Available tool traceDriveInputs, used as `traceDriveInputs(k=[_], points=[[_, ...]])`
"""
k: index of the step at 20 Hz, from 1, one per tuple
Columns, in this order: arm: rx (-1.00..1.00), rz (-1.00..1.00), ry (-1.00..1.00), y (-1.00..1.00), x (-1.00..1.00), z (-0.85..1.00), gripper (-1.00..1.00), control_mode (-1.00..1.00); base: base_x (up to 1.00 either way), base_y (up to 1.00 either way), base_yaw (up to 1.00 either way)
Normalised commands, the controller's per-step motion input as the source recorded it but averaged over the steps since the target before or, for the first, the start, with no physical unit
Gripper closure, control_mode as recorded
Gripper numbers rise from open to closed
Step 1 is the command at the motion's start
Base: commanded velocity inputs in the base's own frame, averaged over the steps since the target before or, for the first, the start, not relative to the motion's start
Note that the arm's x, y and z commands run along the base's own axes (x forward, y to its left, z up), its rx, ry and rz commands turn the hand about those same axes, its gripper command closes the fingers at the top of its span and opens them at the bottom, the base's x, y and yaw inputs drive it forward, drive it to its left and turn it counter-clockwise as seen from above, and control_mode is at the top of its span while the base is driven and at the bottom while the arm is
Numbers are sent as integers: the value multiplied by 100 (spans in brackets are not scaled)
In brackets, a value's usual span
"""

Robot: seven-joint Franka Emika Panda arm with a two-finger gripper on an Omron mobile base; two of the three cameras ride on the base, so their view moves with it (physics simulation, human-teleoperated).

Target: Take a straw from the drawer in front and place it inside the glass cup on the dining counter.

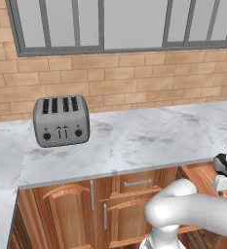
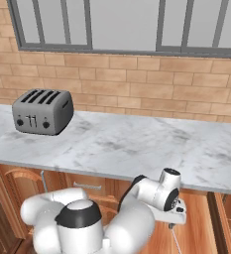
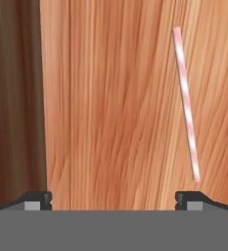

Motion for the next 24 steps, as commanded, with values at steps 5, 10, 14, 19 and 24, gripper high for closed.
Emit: traceDriveInputs(k=[5, 10, 14, 19, 24], points=[[0, 0, 0, -3, 15, -9, -100, -100, 0, 0, 0], [0, 0, 0, -11, 11, -8, -100, -100, 0, 0, 0], [0, 0, 0, -19, 11, -17, -100, -100, 0, 0, 0], [0, 0, 0, -20, 11, -22, -100, -100, 0, 0, 0], [0, 0, 0, -14, 18, -27, -100, -100, 0, 0, 0]])
